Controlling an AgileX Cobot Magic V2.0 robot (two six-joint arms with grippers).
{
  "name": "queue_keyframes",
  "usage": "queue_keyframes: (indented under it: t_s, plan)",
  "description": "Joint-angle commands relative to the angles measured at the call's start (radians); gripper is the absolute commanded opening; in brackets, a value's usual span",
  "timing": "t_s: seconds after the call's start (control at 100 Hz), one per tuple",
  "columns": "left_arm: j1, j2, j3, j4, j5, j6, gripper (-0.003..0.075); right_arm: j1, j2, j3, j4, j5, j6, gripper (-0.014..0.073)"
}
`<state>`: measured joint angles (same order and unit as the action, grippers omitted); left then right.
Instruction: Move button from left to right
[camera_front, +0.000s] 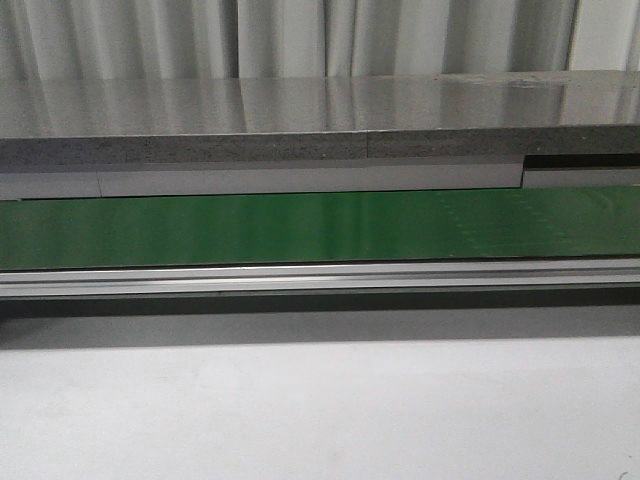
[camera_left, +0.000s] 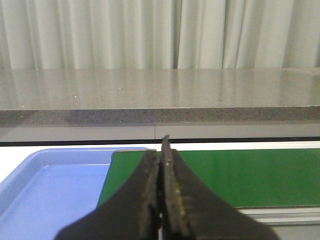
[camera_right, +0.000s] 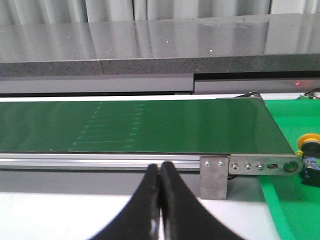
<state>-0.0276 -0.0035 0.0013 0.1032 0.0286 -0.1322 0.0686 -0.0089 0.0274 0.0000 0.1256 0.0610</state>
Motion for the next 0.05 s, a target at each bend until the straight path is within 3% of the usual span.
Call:
queue_keyframes:
  t_s: [0.0,0.04]
  plan:
    - [-0.007,-0.03,0.046,0.0,-0.089,-0.013,-0.0021,0.0,-0.021,-0.016,-0.016,-0.088,-0.002,-0.0068]
    - [-0.007,-0.03,0.046,0.0,-0.089,-0.013,-0.0021,0.0,-0.021,-0.016,-0.016,-0.088,-0.002,-0.0068]
